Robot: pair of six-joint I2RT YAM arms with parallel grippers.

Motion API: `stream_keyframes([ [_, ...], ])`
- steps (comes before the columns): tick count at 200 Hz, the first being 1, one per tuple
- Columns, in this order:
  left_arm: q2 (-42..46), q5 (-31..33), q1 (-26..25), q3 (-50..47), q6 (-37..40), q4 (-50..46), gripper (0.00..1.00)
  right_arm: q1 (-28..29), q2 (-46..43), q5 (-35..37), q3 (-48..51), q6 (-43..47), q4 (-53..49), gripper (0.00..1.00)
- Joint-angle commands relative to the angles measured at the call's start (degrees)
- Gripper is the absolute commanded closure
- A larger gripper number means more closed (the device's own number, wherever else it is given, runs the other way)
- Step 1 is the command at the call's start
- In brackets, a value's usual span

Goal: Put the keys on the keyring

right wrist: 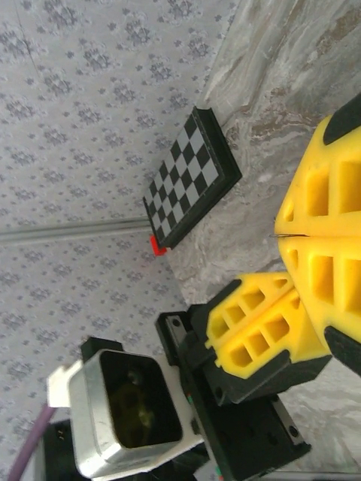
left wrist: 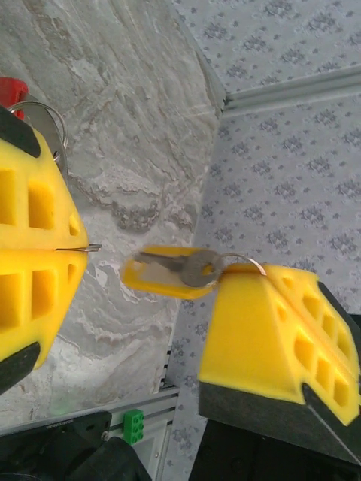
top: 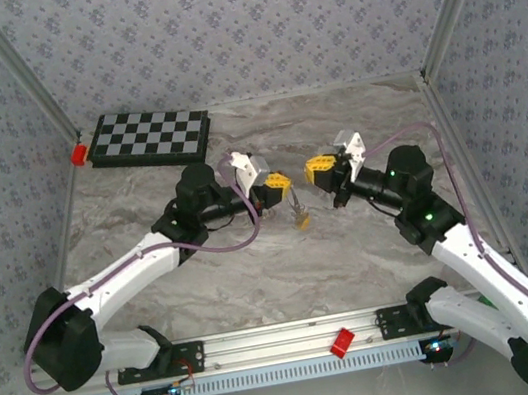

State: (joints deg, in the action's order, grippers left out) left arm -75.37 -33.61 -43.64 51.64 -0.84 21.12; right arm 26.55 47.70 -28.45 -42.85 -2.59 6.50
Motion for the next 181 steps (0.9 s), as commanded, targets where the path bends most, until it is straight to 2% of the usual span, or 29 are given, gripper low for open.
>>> stream_keyframes([
  [1,2.3,-2.8,-0.4,1.6,1.7,1.3,1.0,1.8,-0.6,2.0,-3.2,4.1,-6.9,1.0],
  [30,3.4,-1.8,-0.4,0.9,0.5,1.3,1.0,5.0,-0.3,3.6,-6.1,7.4,-12.0,1.0],
  [50,4.2,-2.3,-0.4,0.3,-0.4,1.5,1.0,7.9,0.0,7.4,-7.9,9.0,-15.1,1.0],
  [77,5.9,0.4,-0.4,-0.5,0.1,0.4,1.0,10.5,0.0,11.0,-8.6,10.4,-17.3,1.0],
  [181,9.4,0.9,-0.4,-3.5,-1.8,2.5,1.0,8.6,-1.6,7.5,-2.6,9.1,-10.3,1.0],
])
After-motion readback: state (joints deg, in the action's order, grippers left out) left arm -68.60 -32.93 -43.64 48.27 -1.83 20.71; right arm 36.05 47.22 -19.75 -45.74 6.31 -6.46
